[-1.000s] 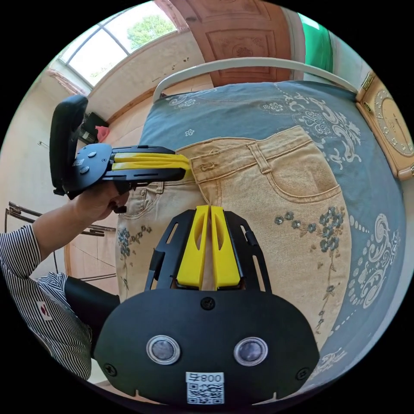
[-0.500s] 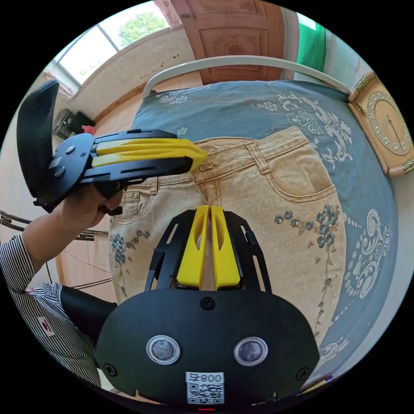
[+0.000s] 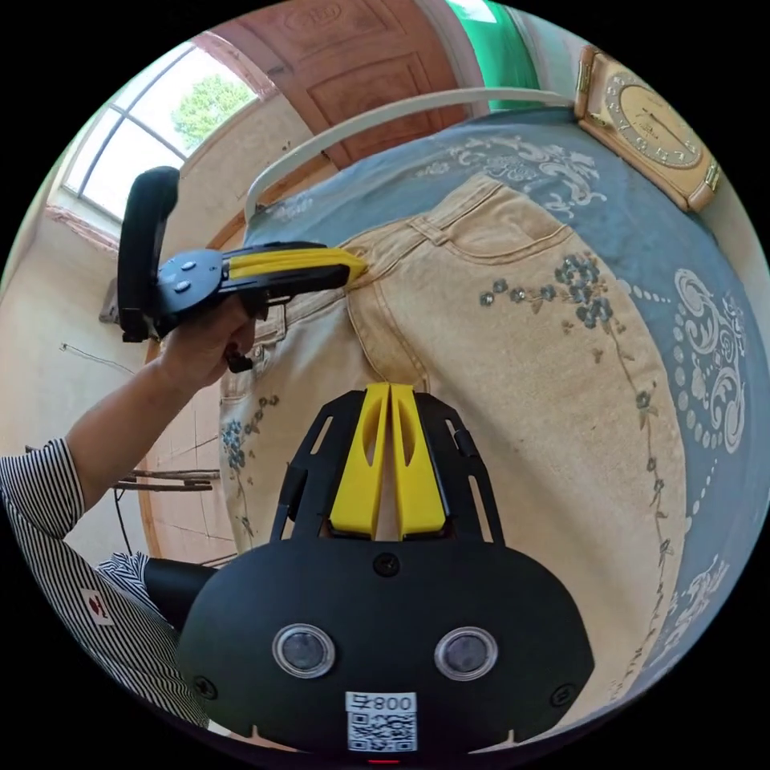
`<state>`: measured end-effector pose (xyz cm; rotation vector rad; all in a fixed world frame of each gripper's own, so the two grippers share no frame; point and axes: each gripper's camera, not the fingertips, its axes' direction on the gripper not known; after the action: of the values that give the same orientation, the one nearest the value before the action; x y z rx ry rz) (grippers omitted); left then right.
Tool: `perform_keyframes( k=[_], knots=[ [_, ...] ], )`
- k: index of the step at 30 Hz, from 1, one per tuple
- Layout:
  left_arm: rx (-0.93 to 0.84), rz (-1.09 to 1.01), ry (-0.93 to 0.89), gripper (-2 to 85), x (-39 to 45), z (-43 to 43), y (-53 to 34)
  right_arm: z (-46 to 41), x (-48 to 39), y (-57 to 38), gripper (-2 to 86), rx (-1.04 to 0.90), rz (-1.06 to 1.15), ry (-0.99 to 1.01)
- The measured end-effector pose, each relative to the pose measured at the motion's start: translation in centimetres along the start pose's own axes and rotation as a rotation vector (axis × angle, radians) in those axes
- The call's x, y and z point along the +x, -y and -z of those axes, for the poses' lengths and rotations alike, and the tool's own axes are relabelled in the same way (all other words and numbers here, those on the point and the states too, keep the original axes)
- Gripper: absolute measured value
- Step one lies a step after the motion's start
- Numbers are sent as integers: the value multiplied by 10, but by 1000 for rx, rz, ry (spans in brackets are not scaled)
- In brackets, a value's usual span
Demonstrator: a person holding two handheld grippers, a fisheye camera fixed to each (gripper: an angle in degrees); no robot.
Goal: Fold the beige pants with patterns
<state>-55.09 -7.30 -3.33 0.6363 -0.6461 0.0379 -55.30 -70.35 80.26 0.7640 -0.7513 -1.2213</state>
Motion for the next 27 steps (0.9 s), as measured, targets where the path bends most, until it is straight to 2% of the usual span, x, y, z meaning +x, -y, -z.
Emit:
perform_keyframes(
  k=[6,8,13,15,17,18,22,27],
  knots=[
    [71,-4,43,3,5,13,-9,27,3,7,1,-18,5,12],
    [45,-16,58,2,6,8,-11,39,7,9,1,-17,2,35],
    [85,-15,-7,2,5,22,-5,64,7,13,1,-10,-2,35],
    [72,-66,-18,2,15,23,-3,73,3,14,1,-5,4,15],
    [-38,-113,33,2,24,6,1,86,-1,16,2,1,4,-5],
    [-8,-118,41,2,25,8,1,90,-1,17,2,1,2,-5],
    [46,-38,-9,2,12,30,4,123,4,16,2,20,-46,33],
    [93,65,-100,4,-12,61,-14,205,12,-28,3,193,-120,43]
  ],
)
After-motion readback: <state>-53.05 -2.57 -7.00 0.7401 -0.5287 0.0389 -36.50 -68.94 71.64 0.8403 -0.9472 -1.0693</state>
